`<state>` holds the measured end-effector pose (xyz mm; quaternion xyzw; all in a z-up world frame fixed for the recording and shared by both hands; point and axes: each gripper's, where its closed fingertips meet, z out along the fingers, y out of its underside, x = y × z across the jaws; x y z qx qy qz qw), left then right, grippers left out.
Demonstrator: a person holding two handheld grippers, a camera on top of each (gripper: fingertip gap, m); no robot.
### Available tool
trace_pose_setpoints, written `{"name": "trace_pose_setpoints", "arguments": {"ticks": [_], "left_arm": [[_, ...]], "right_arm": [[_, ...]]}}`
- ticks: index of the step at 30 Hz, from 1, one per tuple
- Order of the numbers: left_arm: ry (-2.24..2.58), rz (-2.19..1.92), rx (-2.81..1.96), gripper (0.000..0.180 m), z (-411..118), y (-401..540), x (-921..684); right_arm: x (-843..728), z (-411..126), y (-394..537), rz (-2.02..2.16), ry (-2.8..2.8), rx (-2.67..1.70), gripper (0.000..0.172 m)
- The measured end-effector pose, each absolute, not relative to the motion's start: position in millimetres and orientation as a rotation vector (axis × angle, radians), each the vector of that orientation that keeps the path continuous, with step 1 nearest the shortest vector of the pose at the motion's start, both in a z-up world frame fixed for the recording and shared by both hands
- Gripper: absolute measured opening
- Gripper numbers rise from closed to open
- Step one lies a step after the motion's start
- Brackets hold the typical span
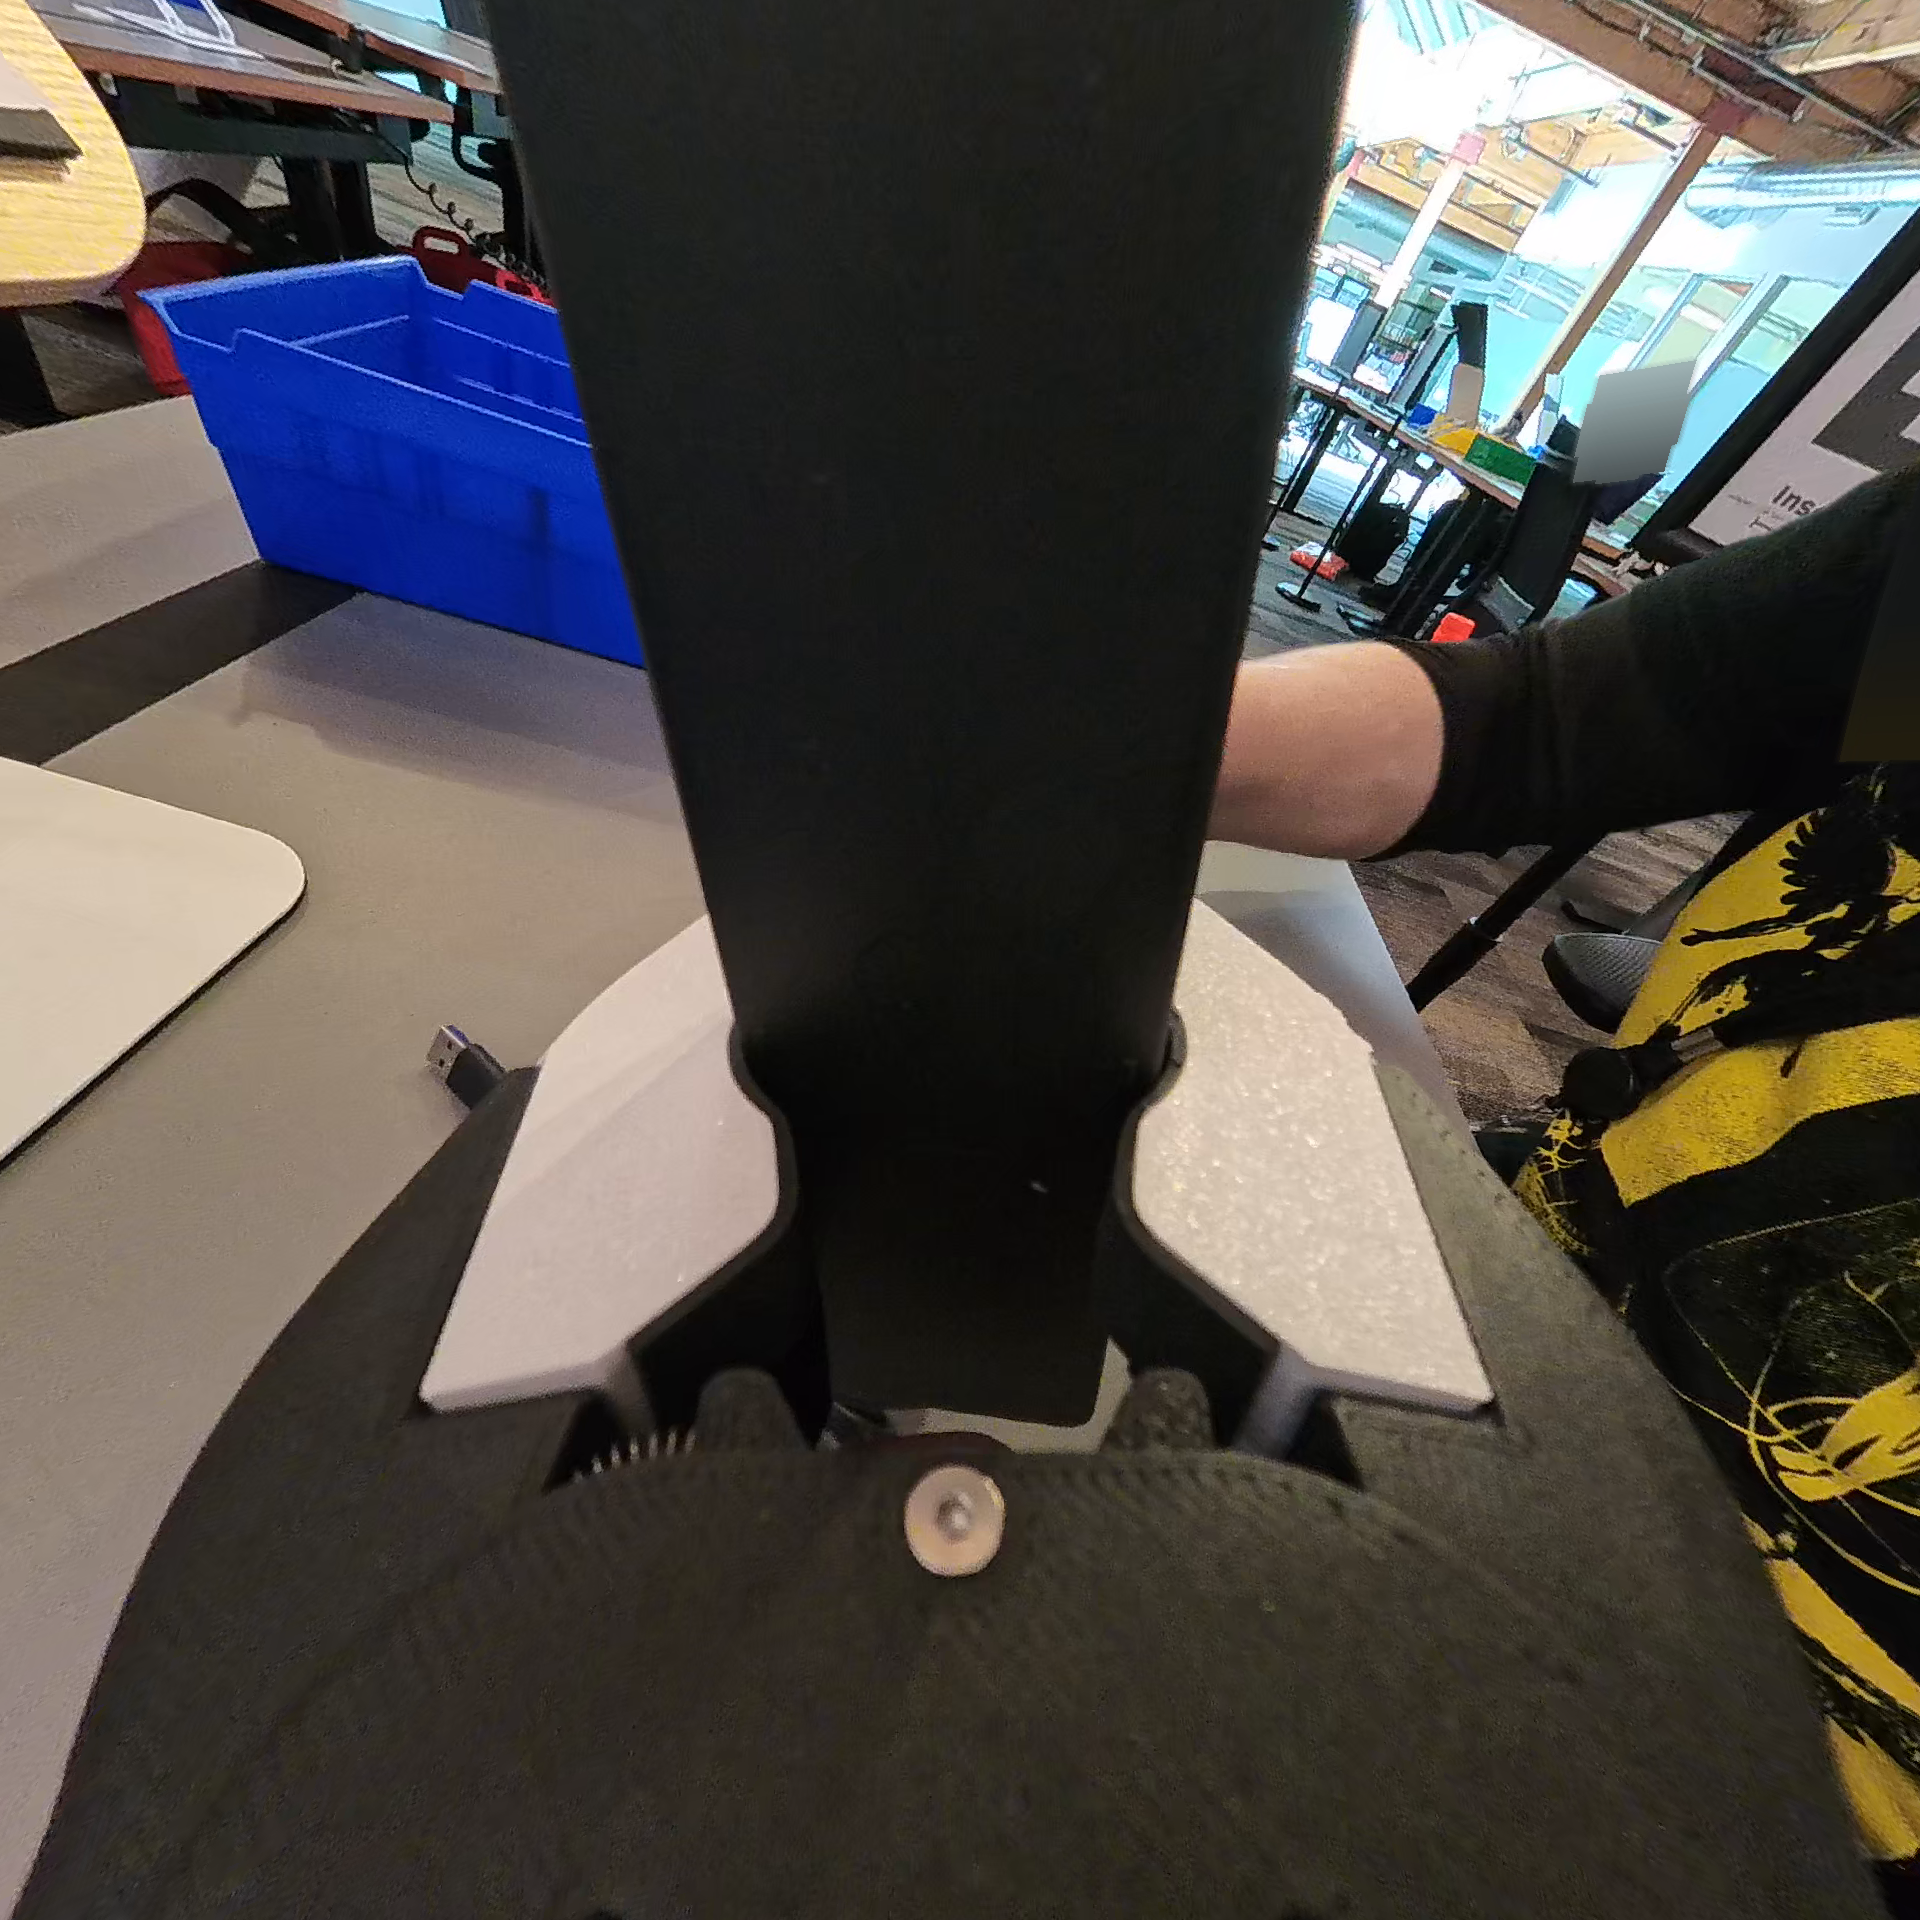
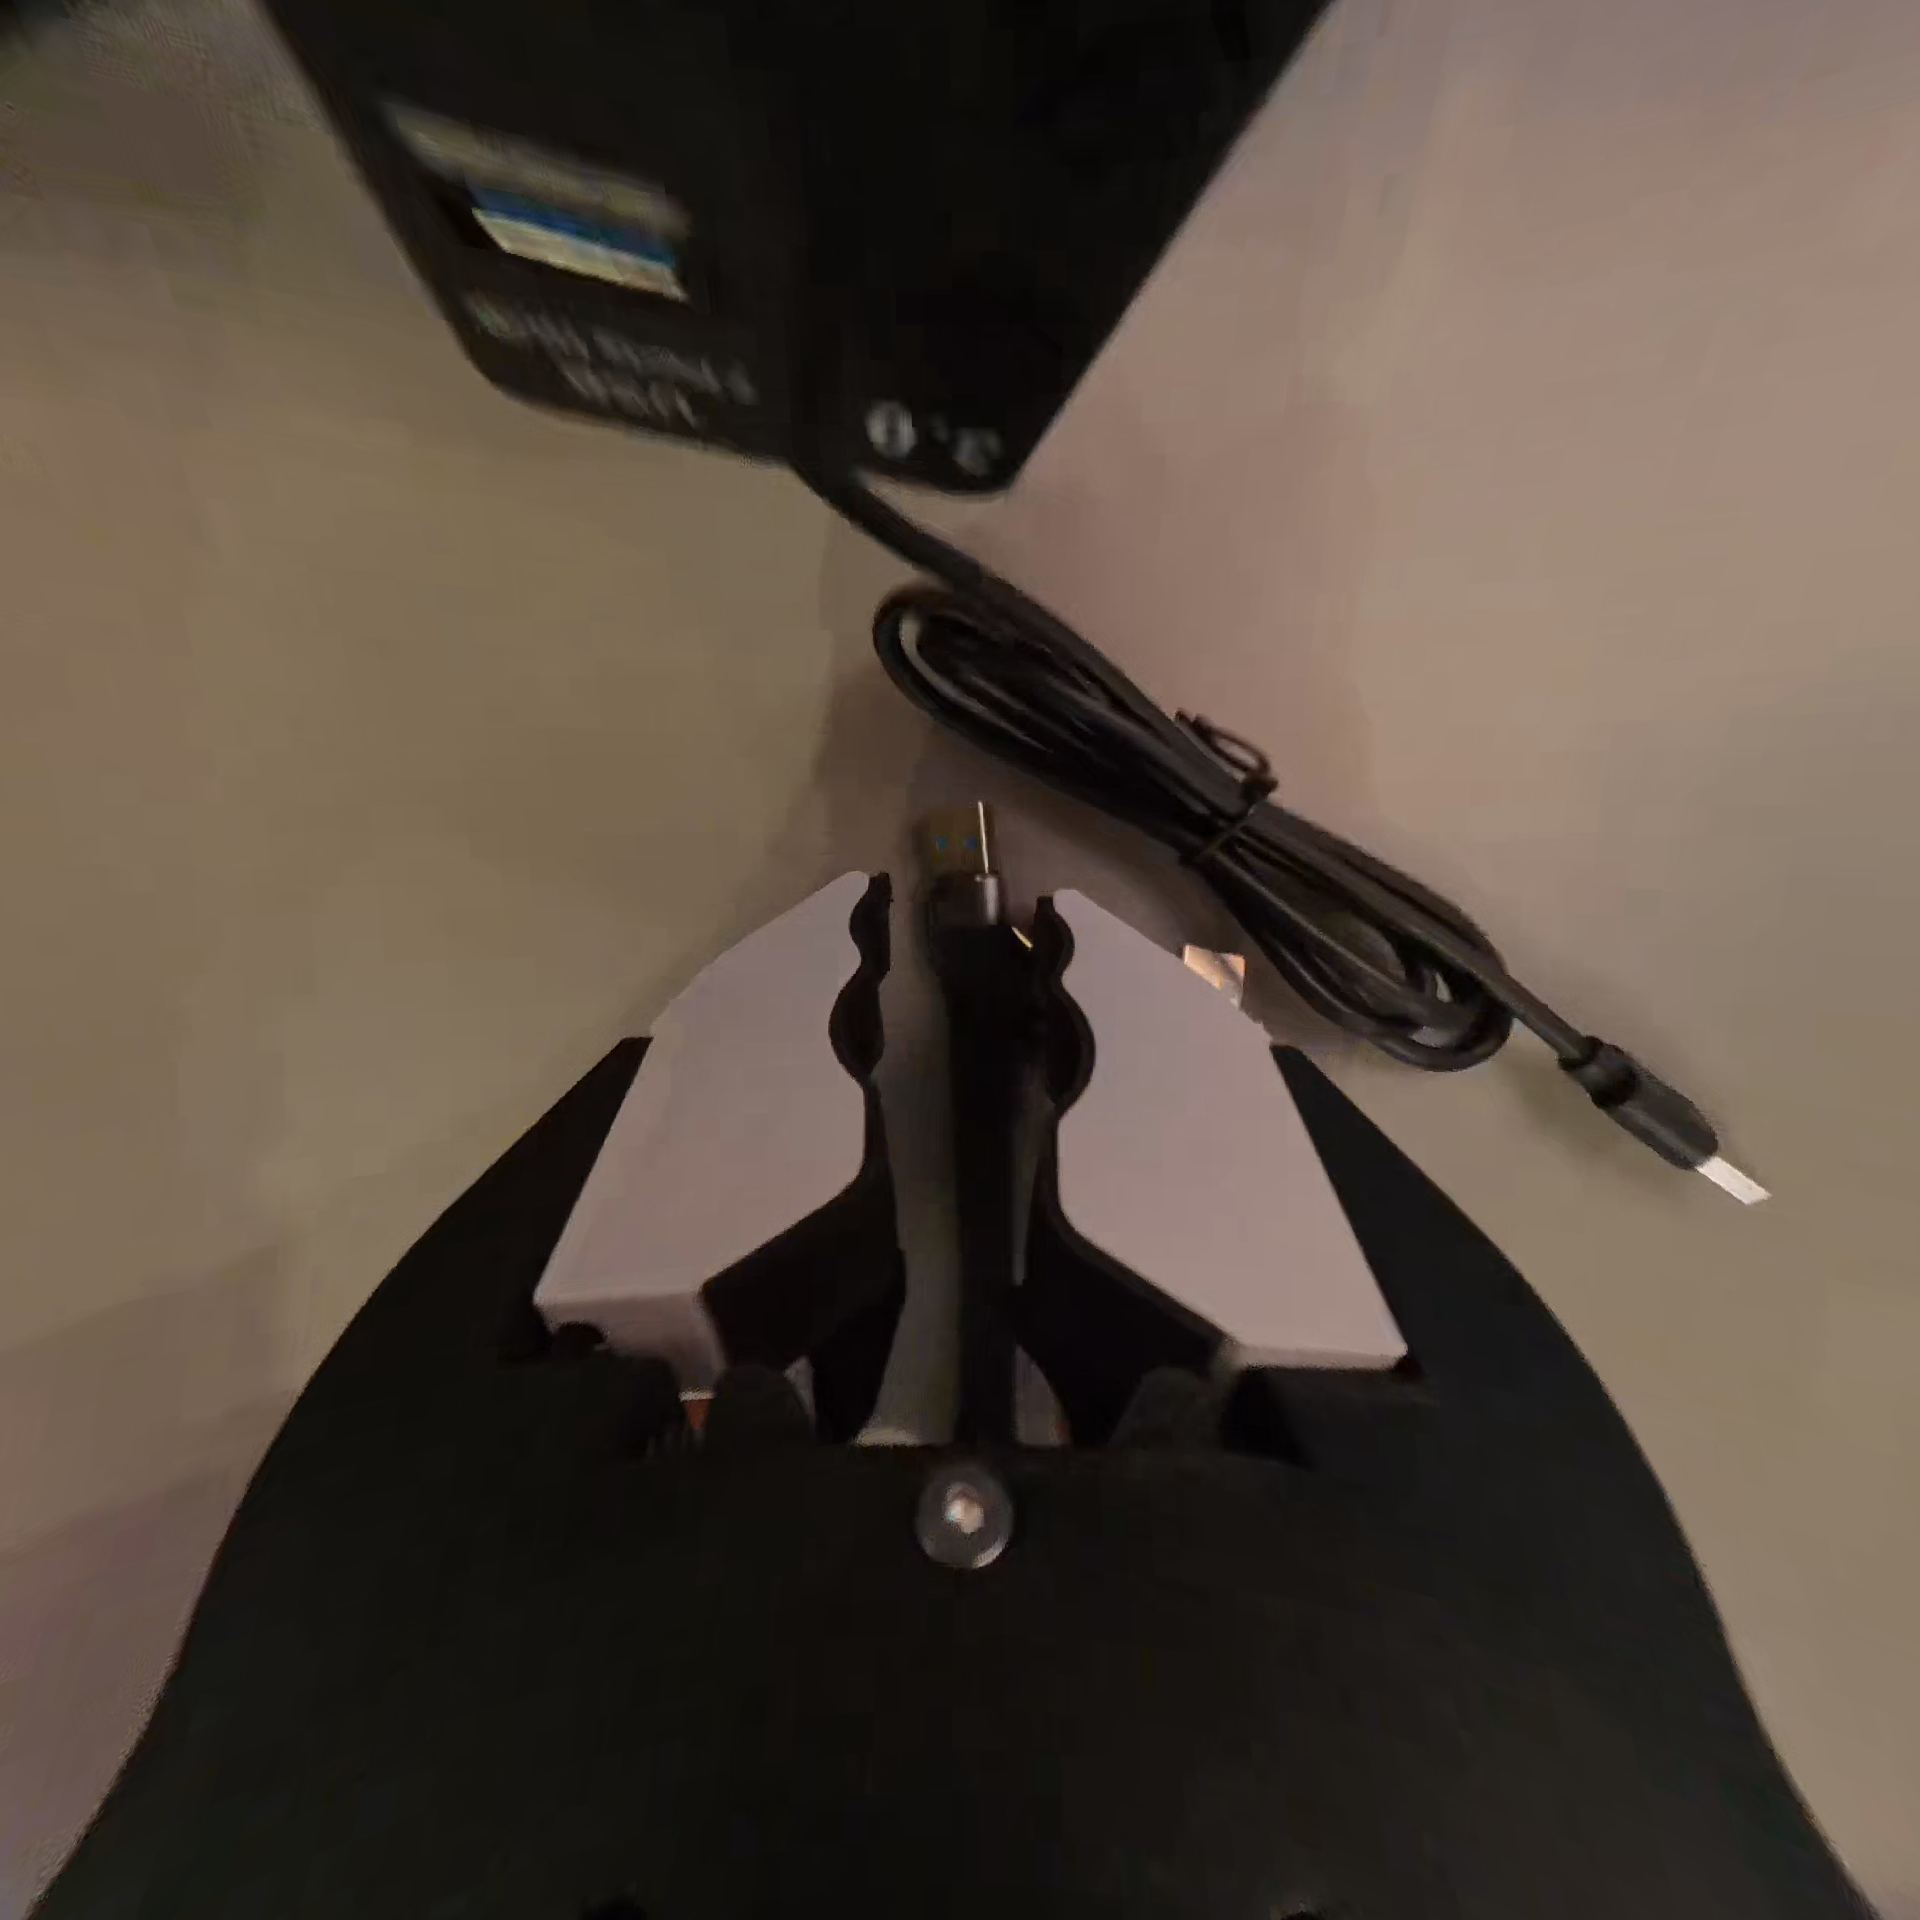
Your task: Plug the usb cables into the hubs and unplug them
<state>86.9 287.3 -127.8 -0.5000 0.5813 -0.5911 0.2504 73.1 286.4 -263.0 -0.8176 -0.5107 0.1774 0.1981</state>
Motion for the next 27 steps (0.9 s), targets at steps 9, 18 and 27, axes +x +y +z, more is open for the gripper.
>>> {"name": "trace_pose_setpoints", "arguments": {"ticks": [9, 18, 27], "left_arm": [[1.577, -1.614, -1.350, 0.067, -125.4, 288.1, 84.9], [1.582, -1.621, -1.352, 0.067, -126.9, 288.3, 84.1], [1.728, -1.558, -1.223, 0.067, -131.8, 265.2, 83.5]], "right_arm": [[73.3, -265.2, 282.9, 0.567, -1.521, -2.232, 0.014], [80.9, -232.6, 271.5, 0.555, -1.415, -2.120, 0.013], [66.0, -121.7, 258.8, 1.117, -1.224, -2.006, 0.014]]}}
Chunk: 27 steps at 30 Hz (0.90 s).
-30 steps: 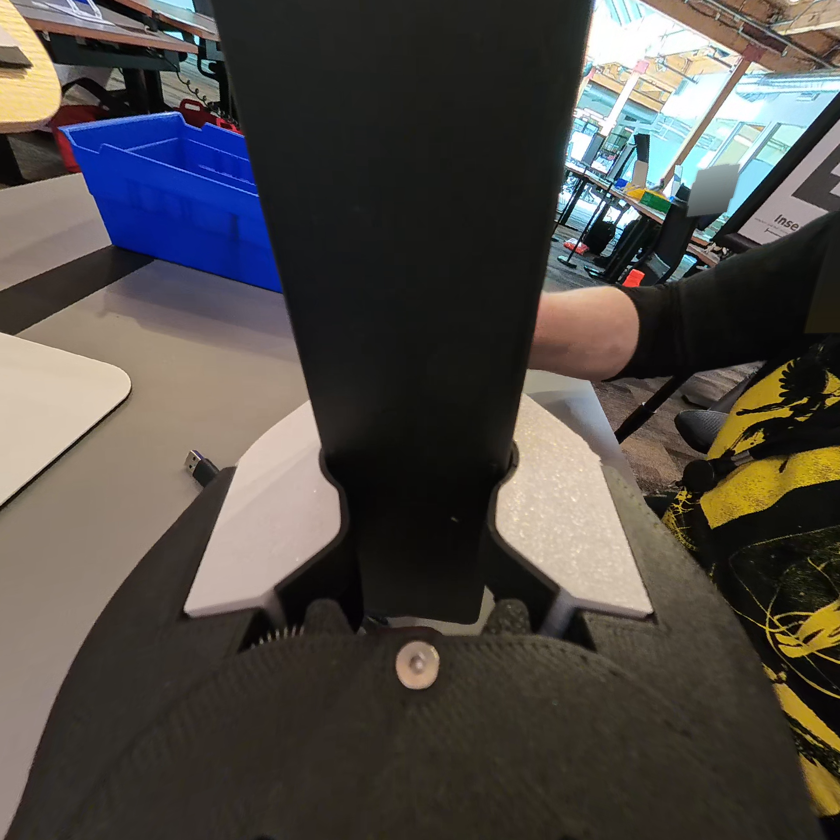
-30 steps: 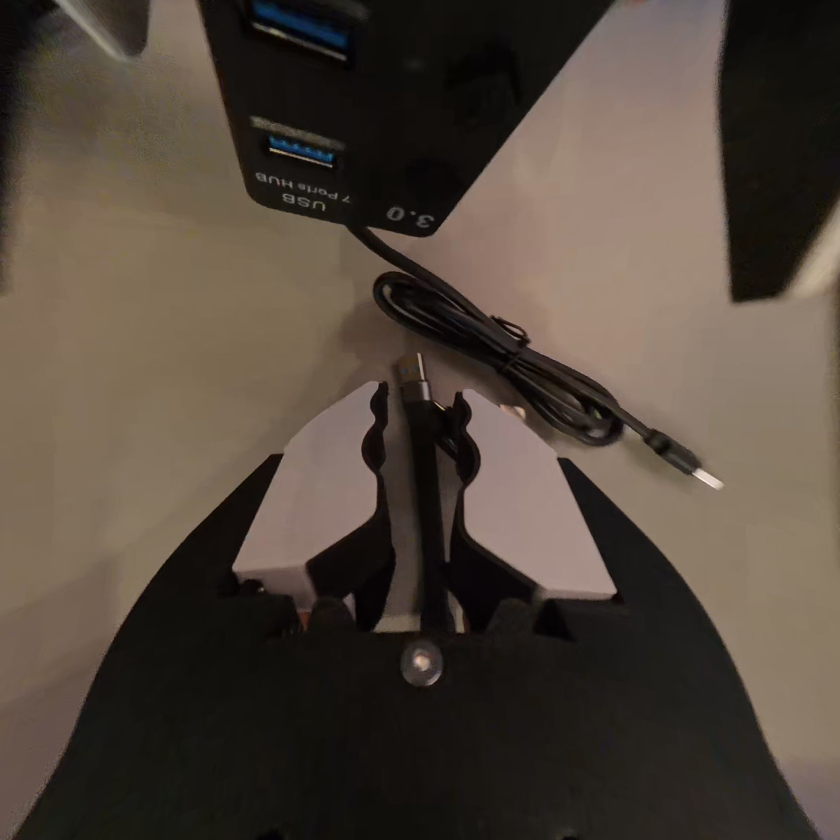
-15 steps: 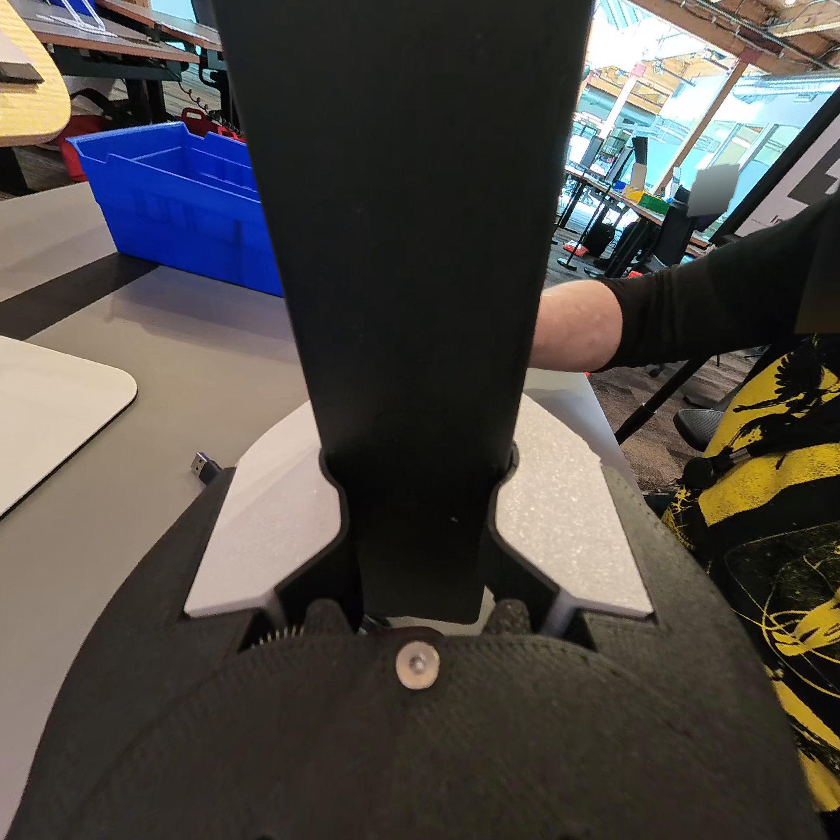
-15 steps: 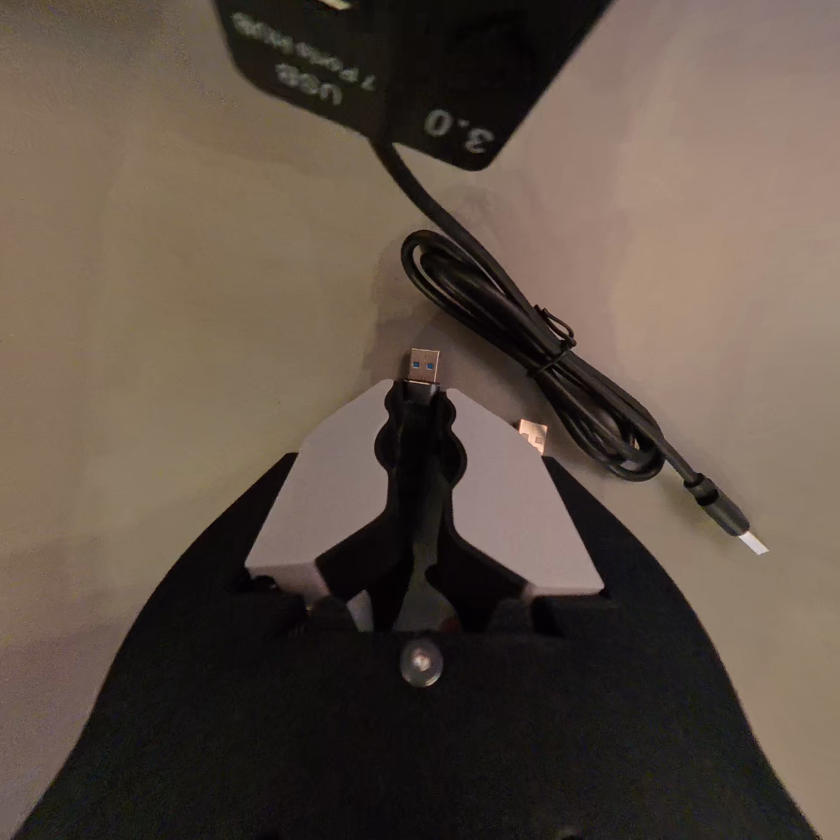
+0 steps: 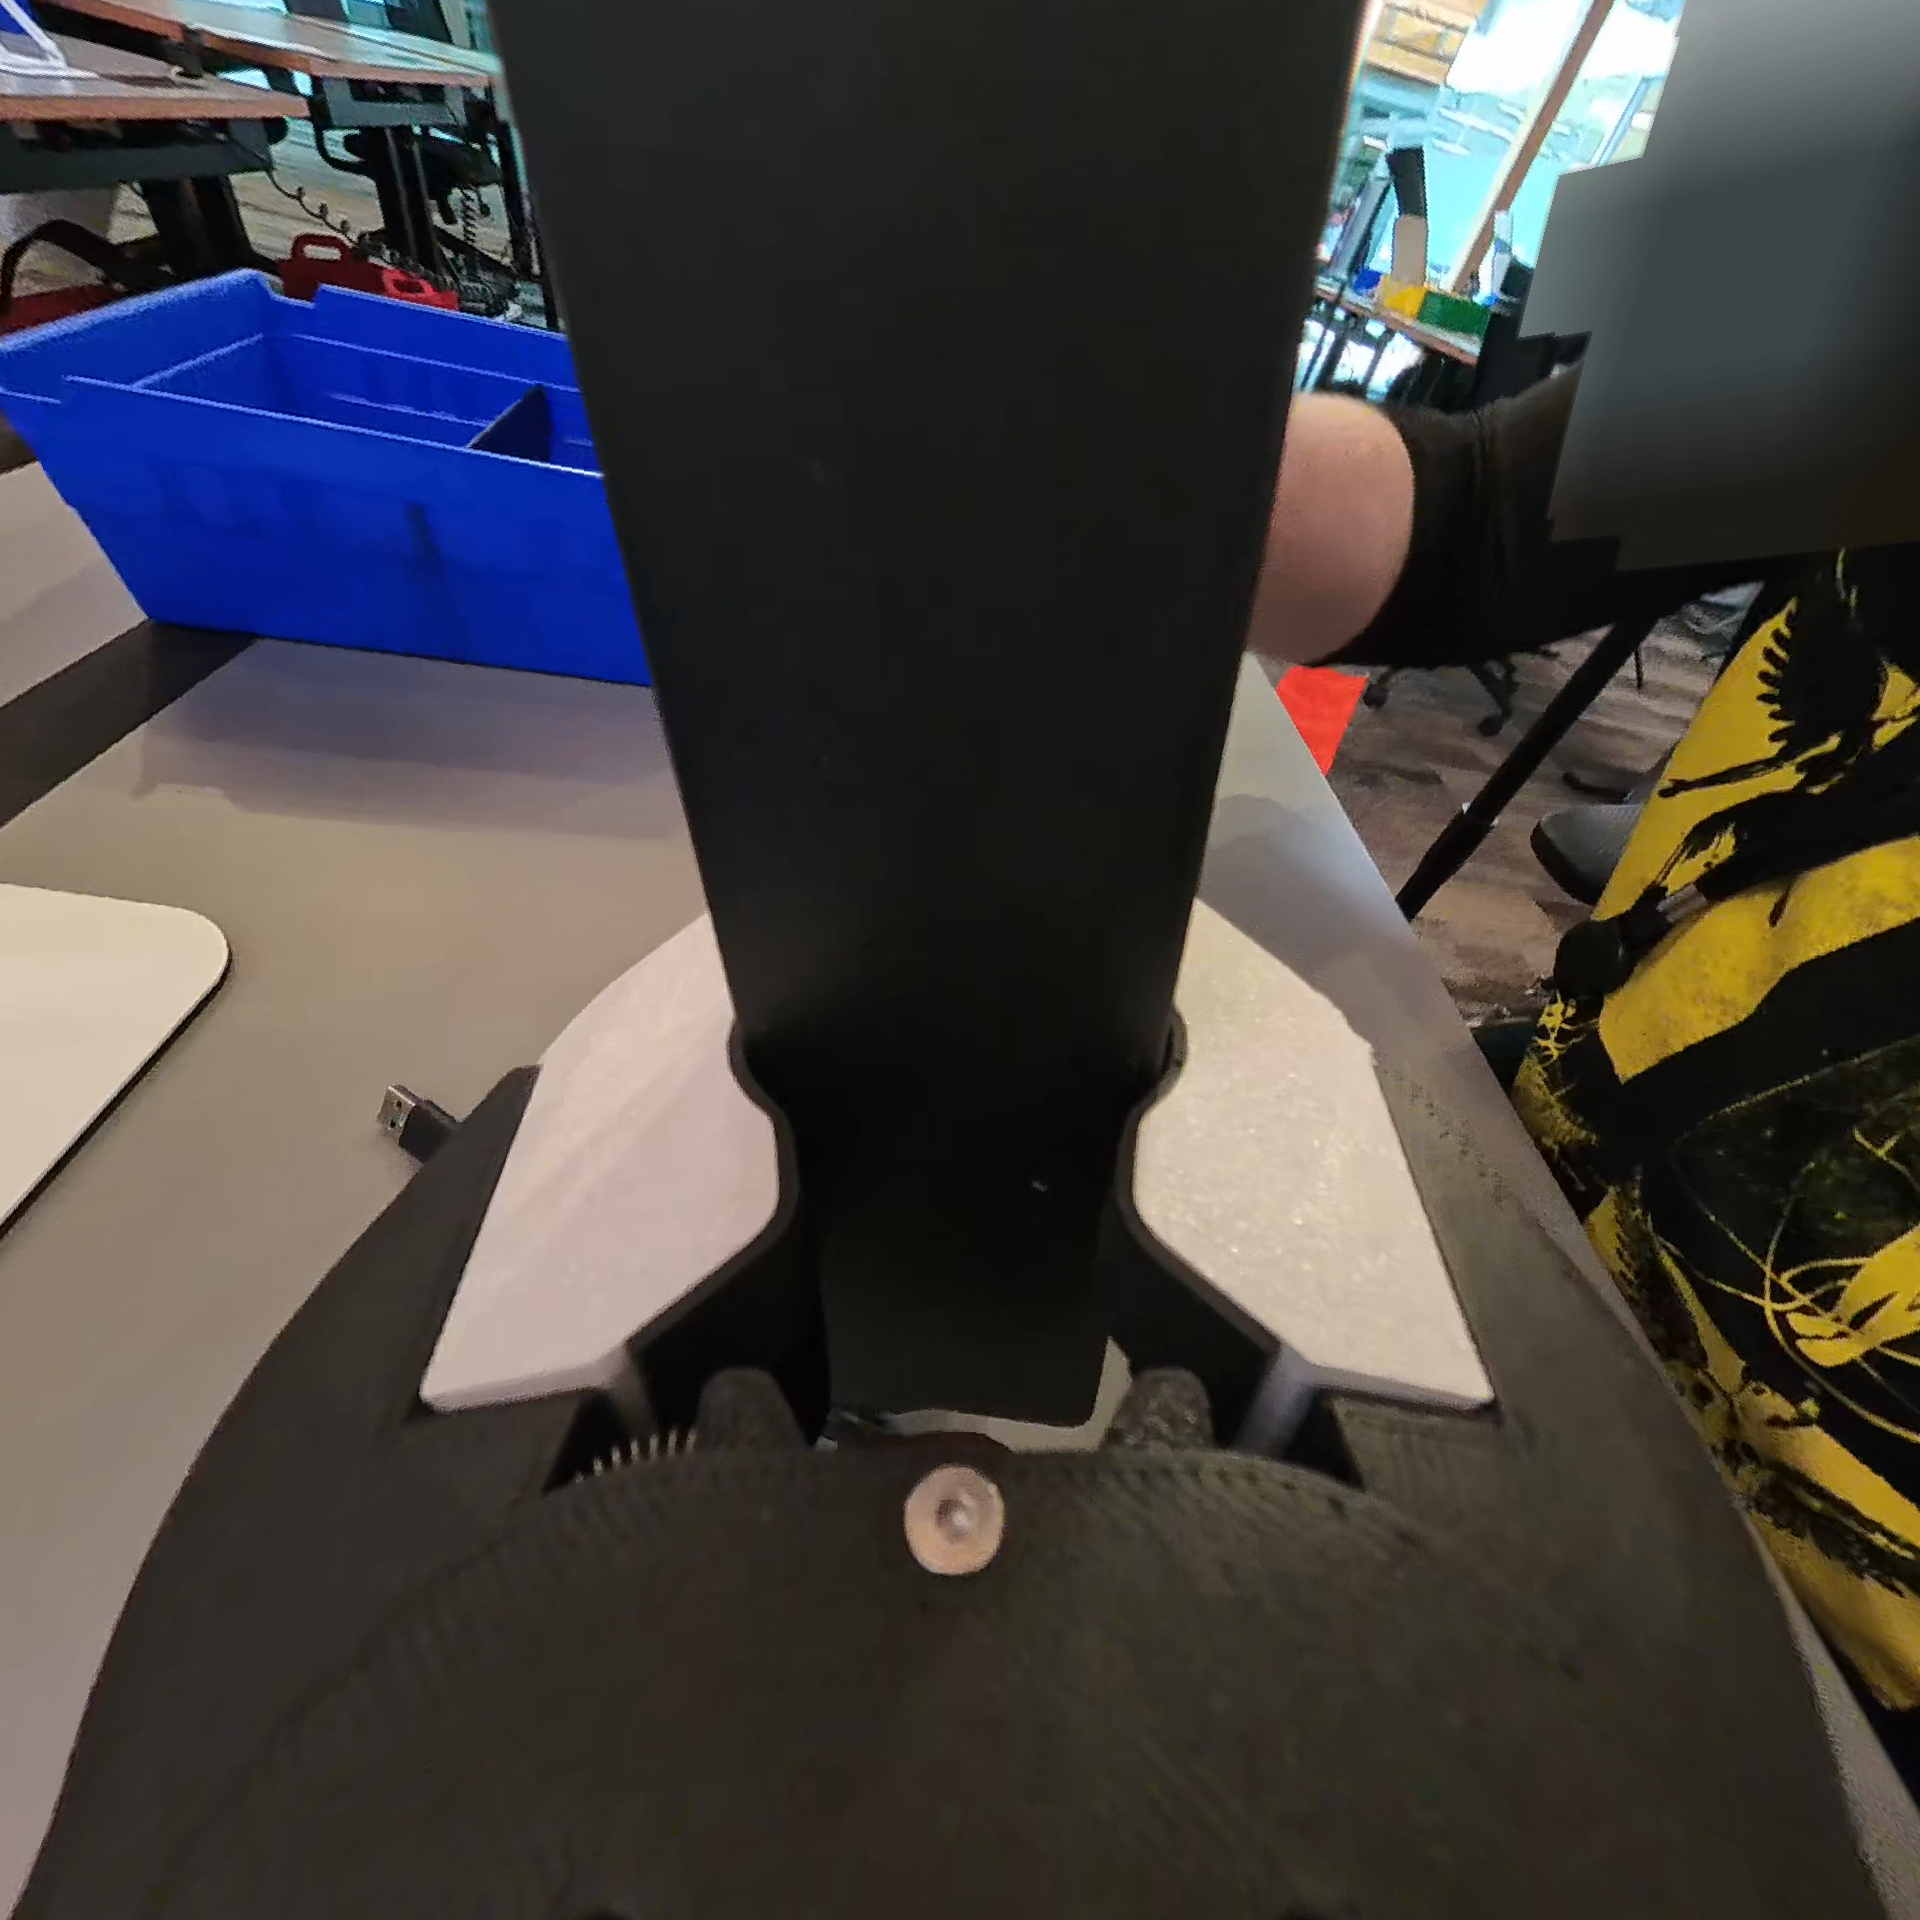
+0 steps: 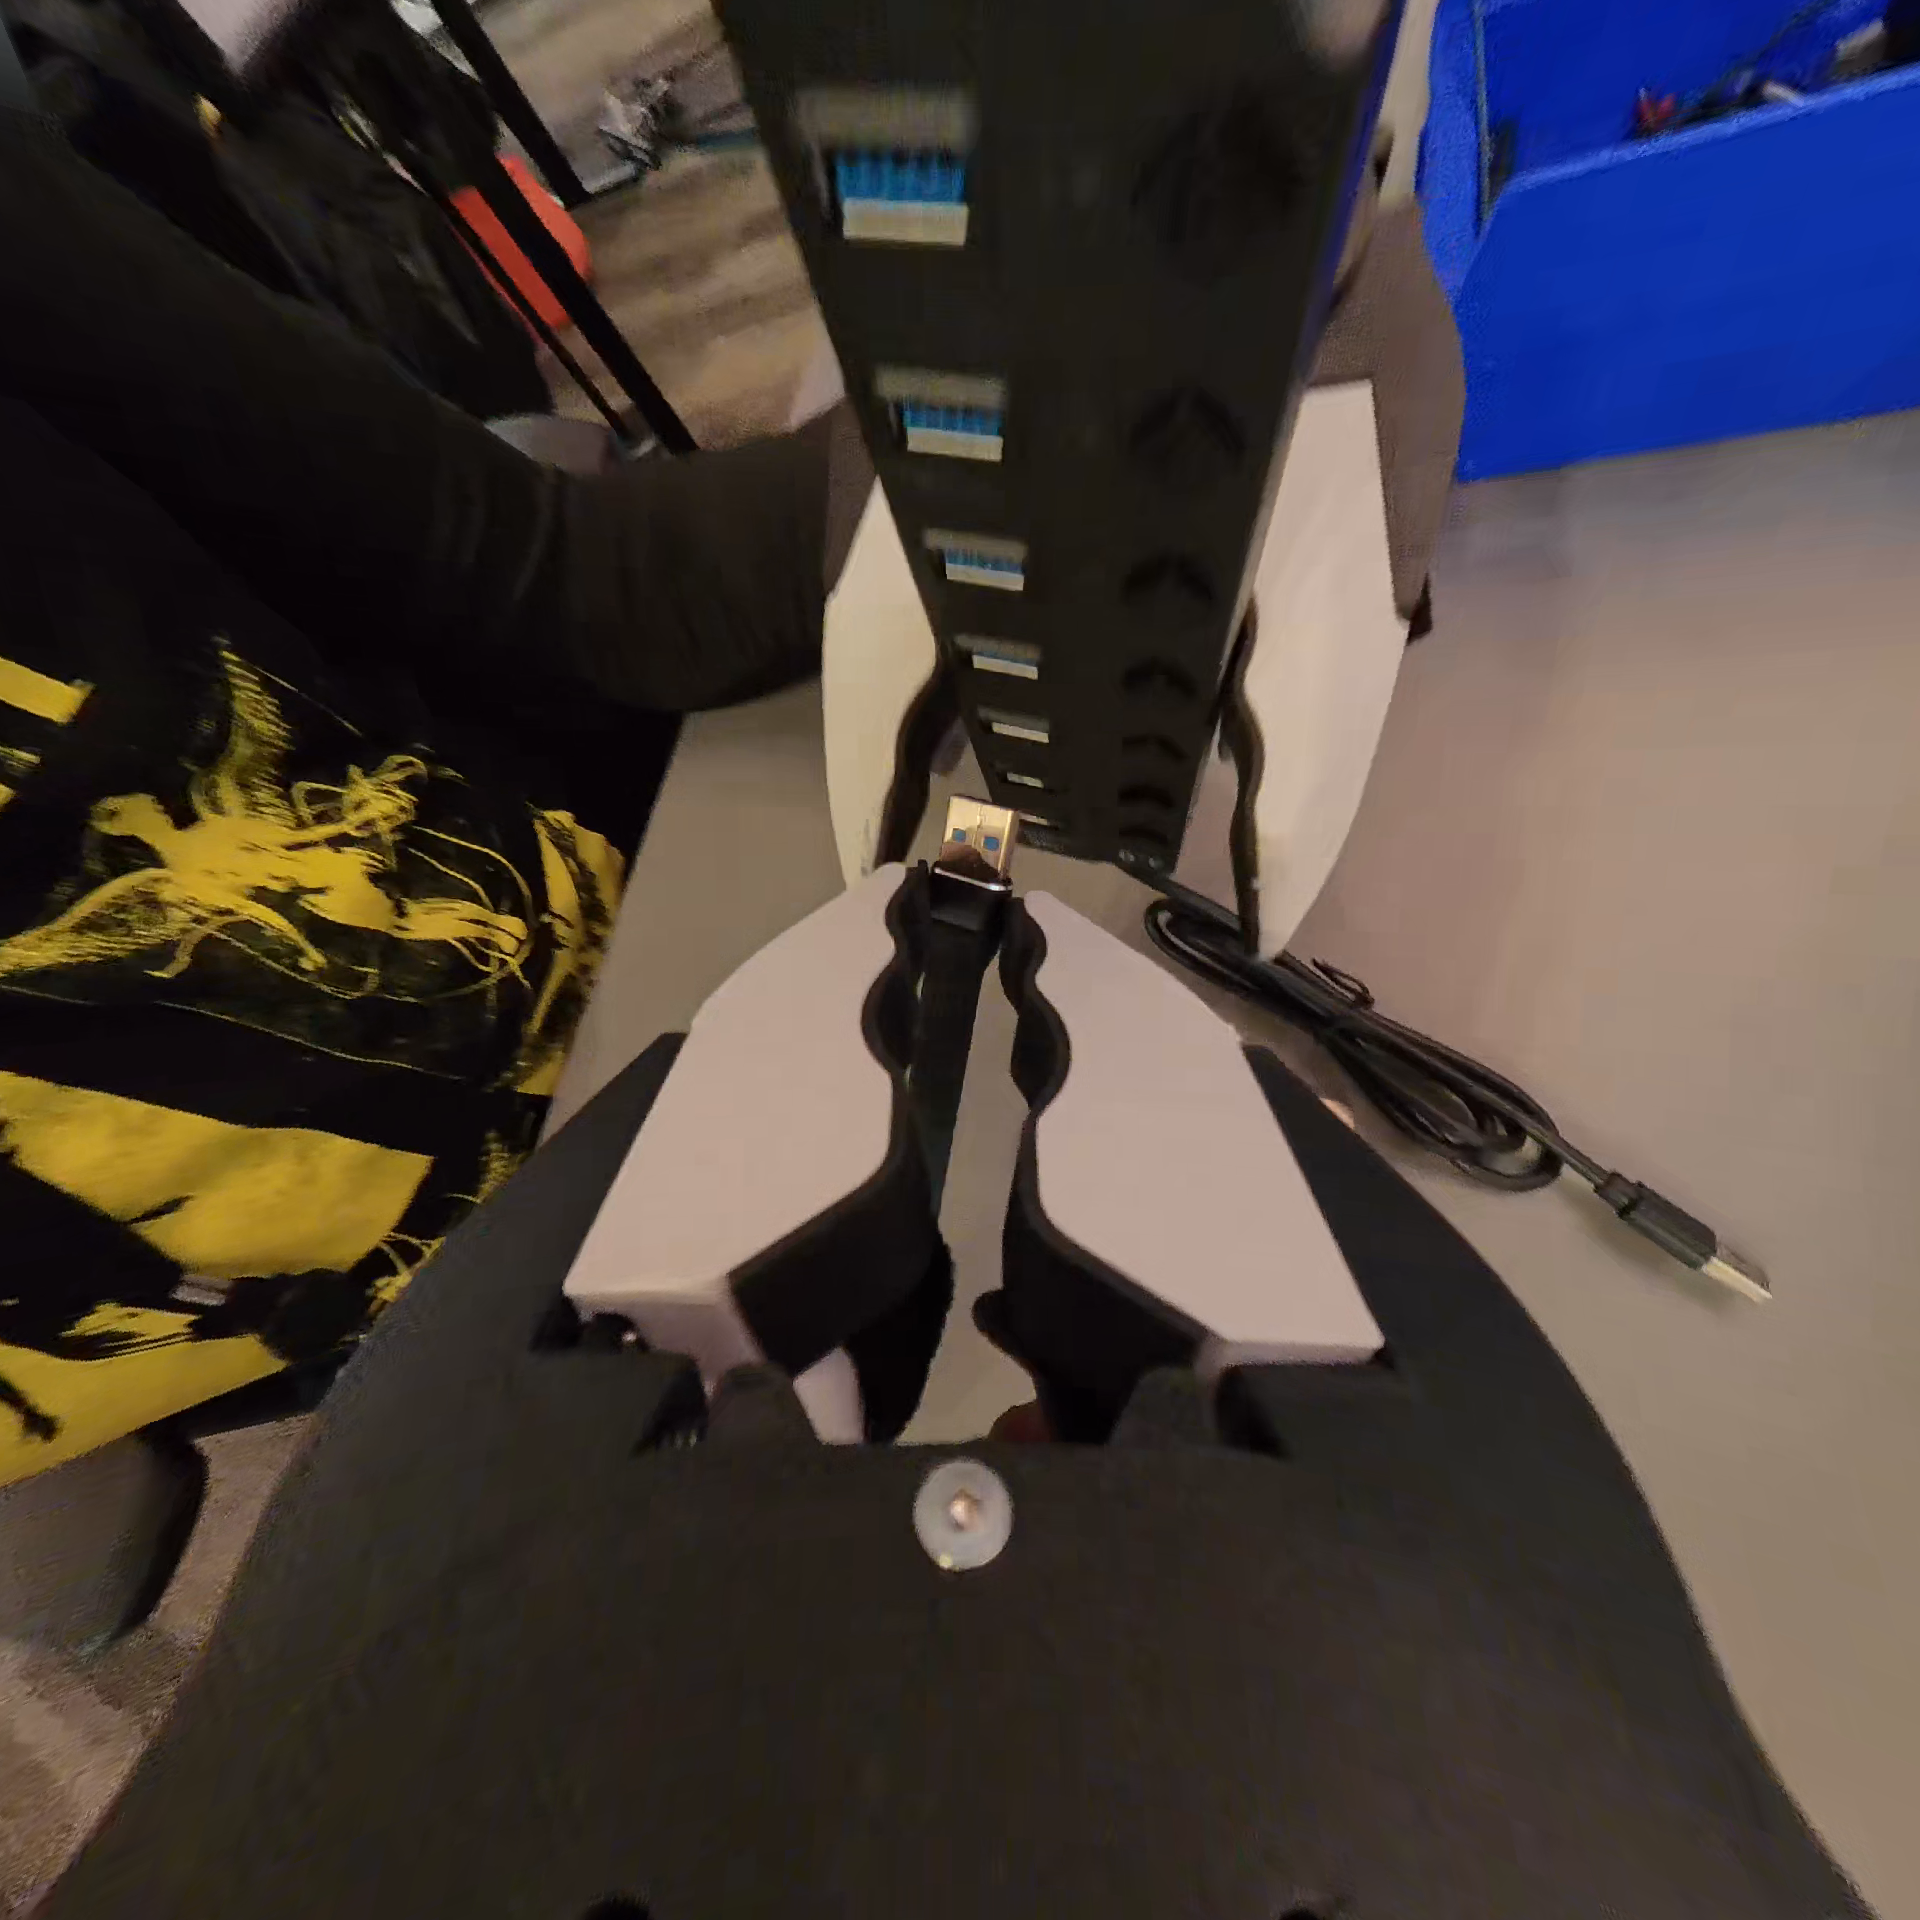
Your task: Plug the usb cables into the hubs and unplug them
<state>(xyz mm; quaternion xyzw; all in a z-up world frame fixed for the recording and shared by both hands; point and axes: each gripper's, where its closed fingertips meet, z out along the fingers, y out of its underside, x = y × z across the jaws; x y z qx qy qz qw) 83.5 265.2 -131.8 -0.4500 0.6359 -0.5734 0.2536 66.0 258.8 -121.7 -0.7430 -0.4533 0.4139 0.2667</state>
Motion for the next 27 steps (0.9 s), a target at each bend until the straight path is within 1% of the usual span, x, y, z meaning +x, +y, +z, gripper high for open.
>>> {"name": "trace_pose_setpoints", "arguments": {"ticks": [3, 9, 27], "left_arm": [[1.759, -1.538, -1.189, 0.067, -133.1, 259.9, 83.4], [1.836, -1.451, -1.153, 0.067, -140.4, 250.9, 84.6], [1.876, -1.431, -1.129, 0.067, -145.0, 243.2, 86.9]], "right_arm": [[63.6, -110.2, 256.4, 1.195, -1.222, -2.022, 0.014], [58.7, -111.3, 250.2, 1.255, -1.240, -2.087, 0.013], [59.5, -123.0, 239.5, 1.222, -1.312, -2.179, 0.013]]}}
